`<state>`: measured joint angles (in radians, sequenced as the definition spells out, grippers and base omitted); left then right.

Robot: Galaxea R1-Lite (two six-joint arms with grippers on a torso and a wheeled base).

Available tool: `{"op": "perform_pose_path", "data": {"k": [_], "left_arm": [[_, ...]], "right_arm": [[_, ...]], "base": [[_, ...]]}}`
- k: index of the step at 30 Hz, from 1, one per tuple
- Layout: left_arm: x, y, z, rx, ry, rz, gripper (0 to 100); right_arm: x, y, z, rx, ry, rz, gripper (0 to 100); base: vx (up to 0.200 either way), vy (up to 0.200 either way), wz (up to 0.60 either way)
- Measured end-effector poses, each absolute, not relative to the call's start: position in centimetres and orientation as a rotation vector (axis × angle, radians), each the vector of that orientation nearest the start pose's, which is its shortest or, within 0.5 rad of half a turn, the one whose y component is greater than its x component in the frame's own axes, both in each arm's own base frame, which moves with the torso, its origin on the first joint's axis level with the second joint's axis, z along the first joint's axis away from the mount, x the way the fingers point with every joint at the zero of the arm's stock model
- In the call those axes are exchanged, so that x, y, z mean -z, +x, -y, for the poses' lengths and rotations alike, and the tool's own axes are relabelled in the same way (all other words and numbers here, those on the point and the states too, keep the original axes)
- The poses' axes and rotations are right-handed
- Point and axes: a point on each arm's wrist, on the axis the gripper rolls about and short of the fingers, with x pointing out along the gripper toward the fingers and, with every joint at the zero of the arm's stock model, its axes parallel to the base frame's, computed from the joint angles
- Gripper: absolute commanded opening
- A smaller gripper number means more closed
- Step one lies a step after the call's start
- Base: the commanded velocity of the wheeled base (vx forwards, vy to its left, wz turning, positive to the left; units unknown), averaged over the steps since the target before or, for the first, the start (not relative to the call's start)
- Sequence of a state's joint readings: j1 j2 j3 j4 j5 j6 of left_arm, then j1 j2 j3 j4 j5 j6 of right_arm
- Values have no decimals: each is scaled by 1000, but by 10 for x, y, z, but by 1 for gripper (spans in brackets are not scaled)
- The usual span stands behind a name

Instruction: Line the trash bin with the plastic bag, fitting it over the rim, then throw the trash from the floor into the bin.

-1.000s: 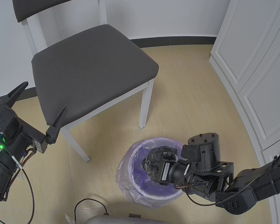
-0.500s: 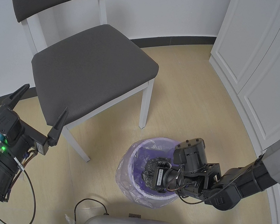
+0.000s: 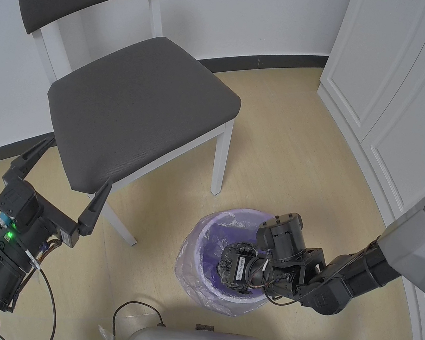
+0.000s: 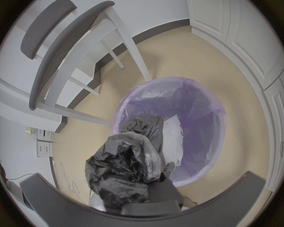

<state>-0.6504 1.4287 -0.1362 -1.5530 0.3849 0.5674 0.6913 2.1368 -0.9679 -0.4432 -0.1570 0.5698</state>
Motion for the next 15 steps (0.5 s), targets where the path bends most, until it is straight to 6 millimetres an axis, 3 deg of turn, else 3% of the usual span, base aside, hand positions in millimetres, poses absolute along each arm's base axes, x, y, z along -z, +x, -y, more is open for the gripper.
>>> {"op": "perform_pose_path", "data": {"k": [15], "left_arm": [[-175,144,100,197,434,291,100]], "right_arm": [[-37,313,-233,-252,277,-770,0]], "base": [[0,0,0]]}}
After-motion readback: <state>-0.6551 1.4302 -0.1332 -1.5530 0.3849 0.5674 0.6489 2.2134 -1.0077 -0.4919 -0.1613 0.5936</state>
